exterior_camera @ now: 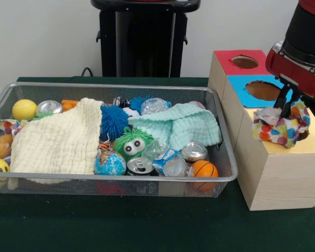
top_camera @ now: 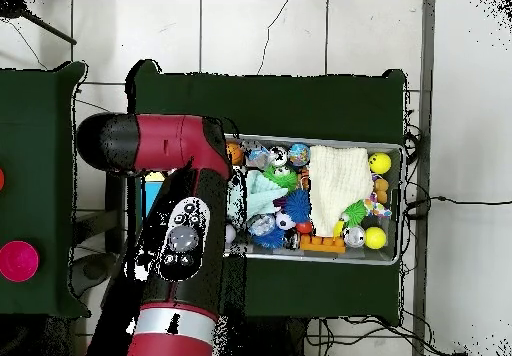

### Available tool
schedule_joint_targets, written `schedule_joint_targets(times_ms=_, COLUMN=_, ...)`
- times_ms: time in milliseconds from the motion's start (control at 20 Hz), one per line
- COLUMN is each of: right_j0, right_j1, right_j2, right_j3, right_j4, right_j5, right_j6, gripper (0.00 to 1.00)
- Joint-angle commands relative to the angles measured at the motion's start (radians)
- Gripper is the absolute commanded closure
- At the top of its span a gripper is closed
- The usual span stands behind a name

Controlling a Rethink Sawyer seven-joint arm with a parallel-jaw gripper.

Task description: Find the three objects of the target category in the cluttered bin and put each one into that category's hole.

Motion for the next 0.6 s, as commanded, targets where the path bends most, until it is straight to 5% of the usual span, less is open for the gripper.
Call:
schedule_joint_targets(times_ms=50, right_j0=-0.029, right_j1=0.069, right_j2=0.096, right_j3=0.141, right_j4=0.056, right_j5=-0.058, right_j6=0.167, gripper=1.0)
schedule_joint_targets(times_ms=600, right_j0=-0.004, right_j1=0.037, right_j2=0.08, right_j3=0.19, right_j4=0.099, right_j5=-0.006, right_j6=0.174, gripper=1.0)
